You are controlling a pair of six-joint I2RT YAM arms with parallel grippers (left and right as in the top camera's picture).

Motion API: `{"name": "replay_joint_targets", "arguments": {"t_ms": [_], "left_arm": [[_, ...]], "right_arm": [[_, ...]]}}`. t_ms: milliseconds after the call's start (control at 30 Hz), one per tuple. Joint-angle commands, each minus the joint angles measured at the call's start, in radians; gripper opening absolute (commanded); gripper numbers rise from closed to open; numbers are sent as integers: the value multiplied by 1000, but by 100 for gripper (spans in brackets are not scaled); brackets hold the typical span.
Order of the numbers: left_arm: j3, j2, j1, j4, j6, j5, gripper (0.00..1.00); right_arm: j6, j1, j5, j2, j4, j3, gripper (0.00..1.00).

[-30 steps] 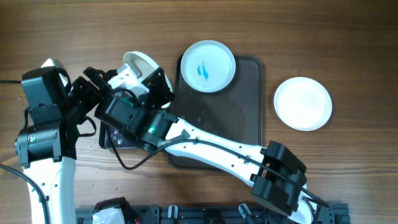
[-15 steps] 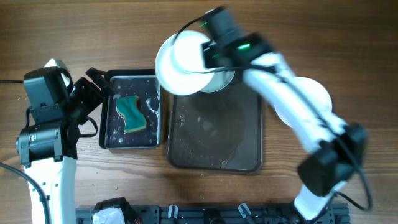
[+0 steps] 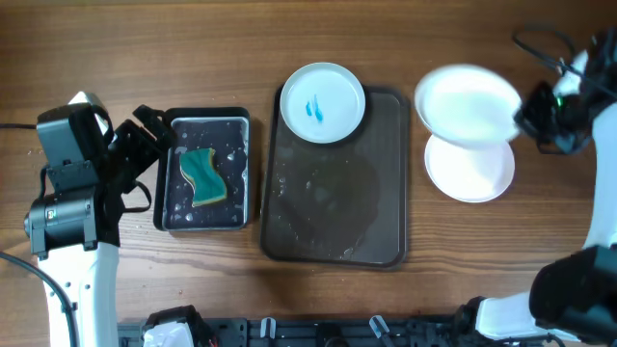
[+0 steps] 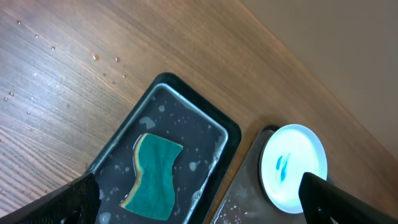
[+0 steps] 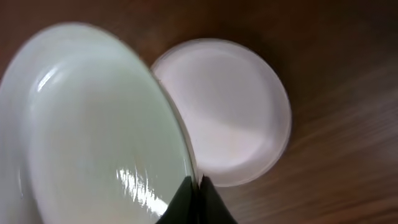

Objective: Clean dirty plates on tray and stack at the side
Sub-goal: 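Carry the plate right and stack it on the cleaned plate, then slide the top plate with the right gripper to the tray's center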

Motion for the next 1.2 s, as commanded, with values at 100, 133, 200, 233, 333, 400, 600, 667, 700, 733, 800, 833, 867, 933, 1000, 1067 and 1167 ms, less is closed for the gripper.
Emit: {"name": "replay_joint_targets", "arguments": {"t_ms": [100, 133, 200, 233, 333, 400, 600, 667, 700, 733, 800, 833, 867, 933, 1000, 1067, 1167], "left_arm": [[5, -4, -5, 2, 12, 9, 100], [5, -4, -5, 2, 12, 9, 100], [5, -4, -5, 2, 12, 9, 100], [5, -4, -5, 2, 12, 9, 100], [5, -4, -5, 2, 12, 9, 100], [5, -4, -5, 2, 12, 9, 100], [5, -4, -5, 2, 13, 9, 100], [5, -4, -5, 2, 12, 9, 100], [5, -4, -5, 2, 12, 9, 100], [5, -4, -5, 2, 13, 9, 100], [5, -4, -5, 2, 12, 9, 100], [5, -4, -5, 2, 12, 9, 100], [5, -4, -5, 2, 12, 9, 100], [5, -4, -5, 2, 12, 9, 100], [5, -4, -5, 2, 12, 9, 100], [5, -4, -5, 2, 12, 9, 100], [5, -4, -5, 2, 12, 9, 100]], "right_arm": [[16, -130, -58, -7, 263, -429, 4], [19, -130, -43, -7, 282, -452, 4], [31, -129, 2, -7, 326, -489, 4], [32, -129, 14, -7, 328, -490, 11], [-3, -122, -11, -39, 286, -451, 46], [-29, -108, -35, -88, 257, -421, 48], [-159, 134, -187, -332, 180, -262, 47], [-179, 252, -174, -354, 159, -208, 48], [-179, 328, -159, -352, 144, -174, 48], [-176, 394, -145, -340, 140, -146, 47], [-154, 562, -51, -271, 140, -74, 47], [-149, 607, -14, -237, 148, -53, 47], [-150, 654, 34, -185, 168, -27, 47], [-157, 697, 77, -88, 243, -3, 50], [-156, 701, 85, 23, 379, -2, 51], [-156, 697, 109, 139, 516, -2, 52], [-156, 695, 134, 268, 668, -2, 50]]}}
